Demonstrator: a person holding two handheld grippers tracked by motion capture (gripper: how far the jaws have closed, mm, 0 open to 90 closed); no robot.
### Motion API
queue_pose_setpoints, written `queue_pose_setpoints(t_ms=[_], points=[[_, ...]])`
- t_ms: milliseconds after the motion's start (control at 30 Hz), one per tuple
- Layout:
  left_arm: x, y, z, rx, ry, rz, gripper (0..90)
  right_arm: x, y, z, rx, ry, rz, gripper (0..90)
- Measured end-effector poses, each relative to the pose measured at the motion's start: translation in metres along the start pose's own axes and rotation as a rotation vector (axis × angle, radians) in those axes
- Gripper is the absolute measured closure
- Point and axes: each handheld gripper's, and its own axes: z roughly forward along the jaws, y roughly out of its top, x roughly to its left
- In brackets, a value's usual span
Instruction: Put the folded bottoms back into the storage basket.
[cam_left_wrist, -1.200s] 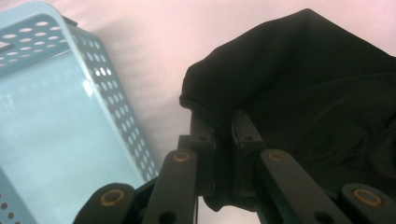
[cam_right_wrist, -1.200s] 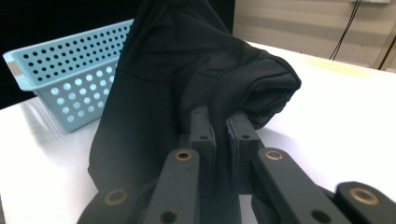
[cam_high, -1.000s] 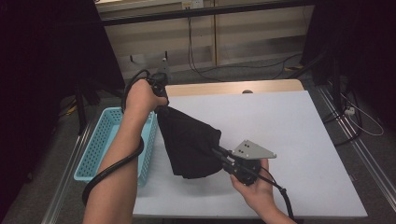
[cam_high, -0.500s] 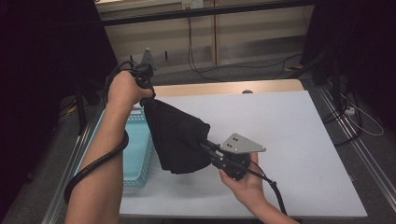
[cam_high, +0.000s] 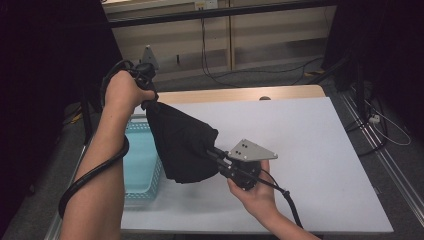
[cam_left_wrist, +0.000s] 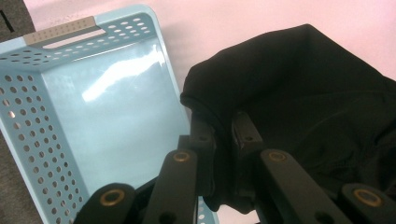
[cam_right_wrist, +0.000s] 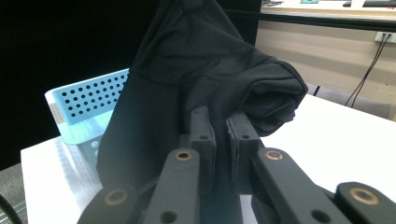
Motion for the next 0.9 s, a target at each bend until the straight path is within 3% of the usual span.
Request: queue_pose_setpoints(t_ms=[500, 900], points=[[0.016, 0.001, -0.025, -0.02, 0.02, -0.031, 81.9, 0.013, 0.019, 0.011, -0.026, 0.042, -0.013, 83.4], [0.041, -0.005, -0.04, -0.037, 0.035, -0.073, 81.9, 0.024, 0.031, 0.031, -0.055, 0.079, -0.007, 83.4]])
